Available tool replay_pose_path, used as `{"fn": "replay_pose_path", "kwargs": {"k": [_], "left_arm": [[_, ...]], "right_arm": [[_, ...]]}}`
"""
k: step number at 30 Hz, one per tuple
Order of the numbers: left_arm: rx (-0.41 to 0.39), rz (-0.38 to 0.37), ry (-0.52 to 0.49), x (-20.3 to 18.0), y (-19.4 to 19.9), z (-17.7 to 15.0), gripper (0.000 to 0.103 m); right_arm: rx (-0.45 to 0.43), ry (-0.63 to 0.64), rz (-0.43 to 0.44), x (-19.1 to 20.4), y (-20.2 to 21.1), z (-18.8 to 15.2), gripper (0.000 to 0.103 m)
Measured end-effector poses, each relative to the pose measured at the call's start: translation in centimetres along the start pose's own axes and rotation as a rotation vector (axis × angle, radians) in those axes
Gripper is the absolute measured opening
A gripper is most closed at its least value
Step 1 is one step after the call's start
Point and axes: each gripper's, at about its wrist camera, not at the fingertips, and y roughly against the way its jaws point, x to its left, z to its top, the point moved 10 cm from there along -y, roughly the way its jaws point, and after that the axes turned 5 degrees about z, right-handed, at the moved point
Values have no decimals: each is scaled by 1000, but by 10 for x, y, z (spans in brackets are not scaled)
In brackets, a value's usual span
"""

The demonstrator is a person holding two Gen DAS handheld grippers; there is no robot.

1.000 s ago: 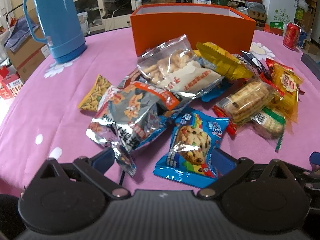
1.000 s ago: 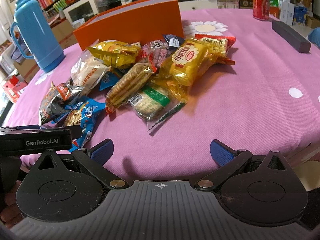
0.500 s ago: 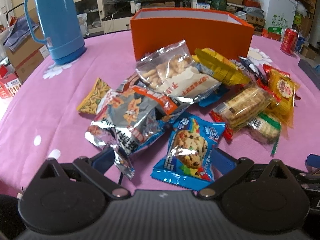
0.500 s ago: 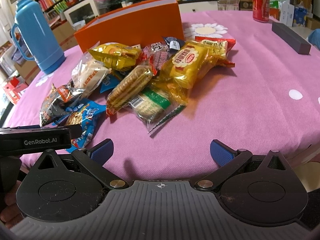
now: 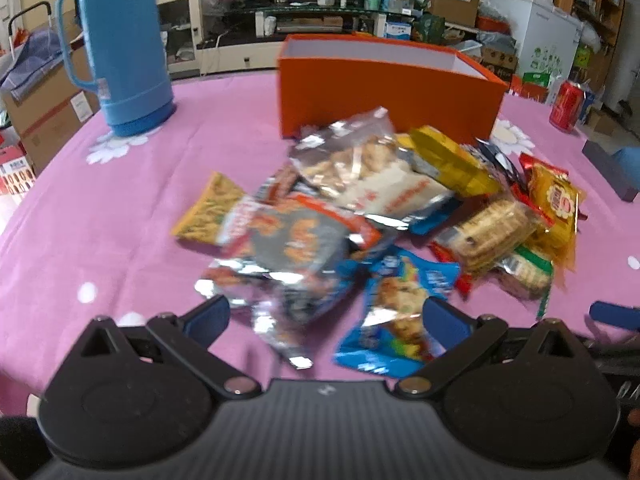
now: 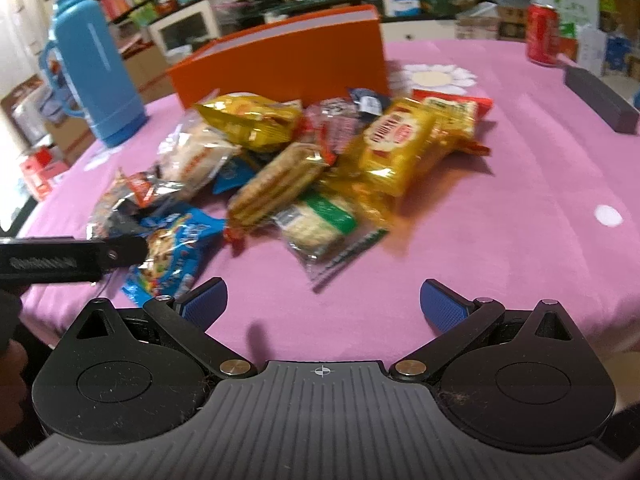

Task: Organize snacks
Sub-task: 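Grasp the blue cookie packet with the right tool while the left tool grasps the silver snack bag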

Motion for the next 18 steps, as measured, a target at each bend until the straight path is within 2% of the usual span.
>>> {"fn": "replay_pose_path", "kwargs": {"k": [5,10,12,16,18], "left_arm": [[61,17,80,51,-7,-8,101],[43,-16,137,74,-11,13,101],[11,-63,64,61,-9,27,101],[10,-235,-209,16,-13,41,102],[26,-244,-307,8,-23,42,102]], "right_arm": [[4,38,108,23,-3,12,94],[56,125,197,71,-22,11,94],[79,149,222,87,-31,5,94],[107,179,220,96,-38,-5,93],[111,162,220,95,-39,-5,93]]}}
